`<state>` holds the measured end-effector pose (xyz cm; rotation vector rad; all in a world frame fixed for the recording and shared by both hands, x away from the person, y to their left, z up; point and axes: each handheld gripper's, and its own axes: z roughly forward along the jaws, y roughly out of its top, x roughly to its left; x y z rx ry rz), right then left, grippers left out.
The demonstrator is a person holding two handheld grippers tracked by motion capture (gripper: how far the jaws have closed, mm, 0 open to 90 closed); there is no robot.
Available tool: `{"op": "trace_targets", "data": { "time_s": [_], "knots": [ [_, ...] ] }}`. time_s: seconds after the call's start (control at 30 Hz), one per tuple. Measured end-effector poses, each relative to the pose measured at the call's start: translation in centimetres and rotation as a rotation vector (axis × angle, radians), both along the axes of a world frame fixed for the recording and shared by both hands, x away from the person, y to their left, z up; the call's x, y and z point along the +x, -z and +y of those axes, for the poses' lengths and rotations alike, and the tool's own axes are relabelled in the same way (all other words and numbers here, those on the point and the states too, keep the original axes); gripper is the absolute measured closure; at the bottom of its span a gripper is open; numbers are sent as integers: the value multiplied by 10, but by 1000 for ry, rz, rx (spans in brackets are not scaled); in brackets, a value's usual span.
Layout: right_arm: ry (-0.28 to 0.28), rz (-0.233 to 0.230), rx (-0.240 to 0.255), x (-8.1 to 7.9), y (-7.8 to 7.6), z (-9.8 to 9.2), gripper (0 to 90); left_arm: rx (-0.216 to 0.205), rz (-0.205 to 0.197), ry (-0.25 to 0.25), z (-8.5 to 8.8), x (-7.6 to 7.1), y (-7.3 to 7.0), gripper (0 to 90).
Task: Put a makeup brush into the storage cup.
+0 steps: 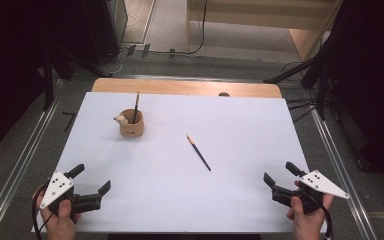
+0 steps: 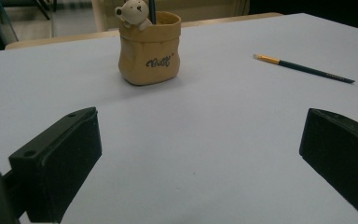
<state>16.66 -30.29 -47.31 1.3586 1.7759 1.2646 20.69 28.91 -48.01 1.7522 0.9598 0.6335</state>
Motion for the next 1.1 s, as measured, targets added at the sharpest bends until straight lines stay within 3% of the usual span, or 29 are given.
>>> {"op": "trace_targets", "data": {
  "time_s": [0.53,0.87,1.1],
  "knots": [
    [-114,41,-52,54,-23,54,158,-6,0,18,-5,-1,0,0],
    [-189,131,-63,86,-26,80,193,-12,-4,23,-4,-2,-1,0],
    [-272,202,-83,107,-26,99,259,-17,1,29,-4,-2,-1,0]
  ]
}}
